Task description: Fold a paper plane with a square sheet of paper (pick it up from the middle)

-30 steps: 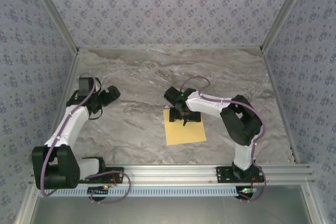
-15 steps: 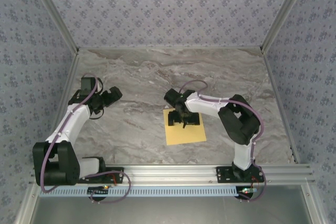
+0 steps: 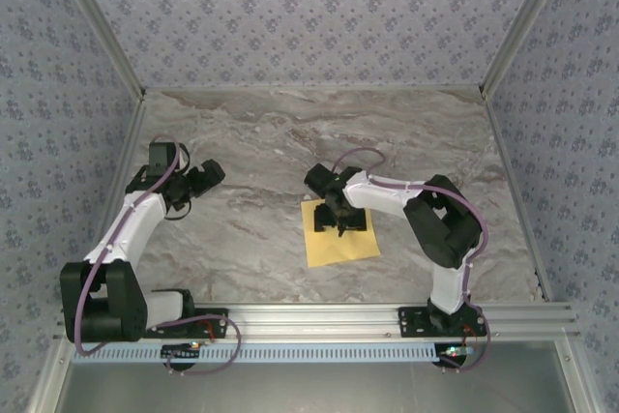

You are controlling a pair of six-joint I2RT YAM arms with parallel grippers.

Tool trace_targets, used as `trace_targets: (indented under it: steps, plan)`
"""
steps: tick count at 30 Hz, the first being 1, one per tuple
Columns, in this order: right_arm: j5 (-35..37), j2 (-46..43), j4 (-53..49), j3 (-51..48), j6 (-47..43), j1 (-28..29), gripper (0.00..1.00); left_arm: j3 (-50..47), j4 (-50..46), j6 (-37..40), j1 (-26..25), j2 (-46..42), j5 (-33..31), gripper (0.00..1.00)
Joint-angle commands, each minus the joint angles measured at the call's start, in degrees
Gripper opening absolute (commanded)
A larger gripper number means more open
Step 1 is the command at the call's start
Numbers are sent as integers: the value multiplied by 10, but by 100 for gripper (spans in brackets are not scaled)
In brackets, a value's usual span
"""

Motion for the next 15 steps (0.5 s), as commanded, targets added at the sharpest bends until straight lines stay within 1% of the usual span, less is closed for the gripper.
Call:
trace_targets:
  steps: [1, 4, 8, 10, 11, 15]
  plan:
    - [-9, 74, 14, -55, 2, -7, 82, 17, -7, 3, -4, 2, 3, 99]
    - [-6, 65, 12, -54, 1, -8, 79, 17, -7, 3, -5, 3, 3, 99]
    - [2, 31, 3, -45, 0, -9, 76, 17, -7, 2, -5, 2, 4, 99]
    - [12, 14, -12, -33, -1, -7, 82, 18, -8, 2, -6, 3, 4, 99]
    - [26, 2, -26, -25, -1, -4, 85, 18, -8, 2, -6, 2, 4, 99]
    - [79, -37, -81, 17, -2, 20, 93, 19, -8, 2, -7, 5, 4, 99]
